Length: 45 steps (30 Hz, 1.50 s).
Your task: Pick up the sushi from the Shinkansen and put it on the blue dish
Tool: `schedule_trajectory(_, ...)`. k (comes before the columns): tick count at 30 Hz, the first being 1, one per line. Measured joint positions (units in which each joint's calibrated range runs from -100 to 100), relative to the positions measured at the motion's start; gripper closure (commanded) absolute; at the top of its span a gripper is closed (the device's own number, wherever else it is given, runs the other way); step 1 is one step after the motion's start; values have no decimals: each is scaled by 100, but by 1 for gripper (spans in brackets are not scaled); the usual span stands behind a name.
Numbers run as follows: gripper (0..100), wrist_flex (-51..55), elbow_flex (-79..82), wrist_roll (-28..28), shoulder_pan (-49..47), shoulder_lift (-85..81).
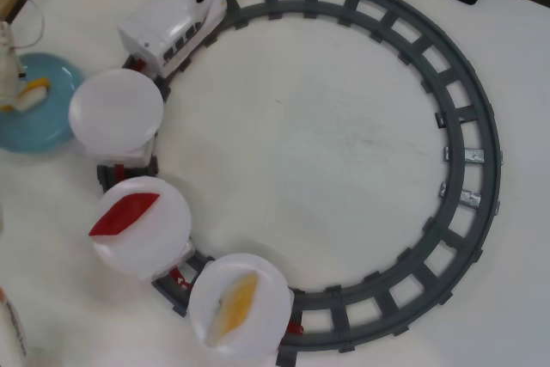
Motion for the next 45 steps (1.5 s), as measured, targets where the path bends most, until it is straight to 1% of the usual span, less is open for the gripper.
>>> schedule_trajectory(10,97,0,-494,-72,16,321)
schedule_trajectory(16,97,269,-503,-72,98,329)
schedule_trajectory(25,97,1471,-576,26,621,346)
schedule_trajectory(28,97,1647,-759,36,646,346)
schedule_trajectory(34,97,1714,-1839,41,695,337)
schedule_trajectory(45,97,1723,-1940,41,703,295)
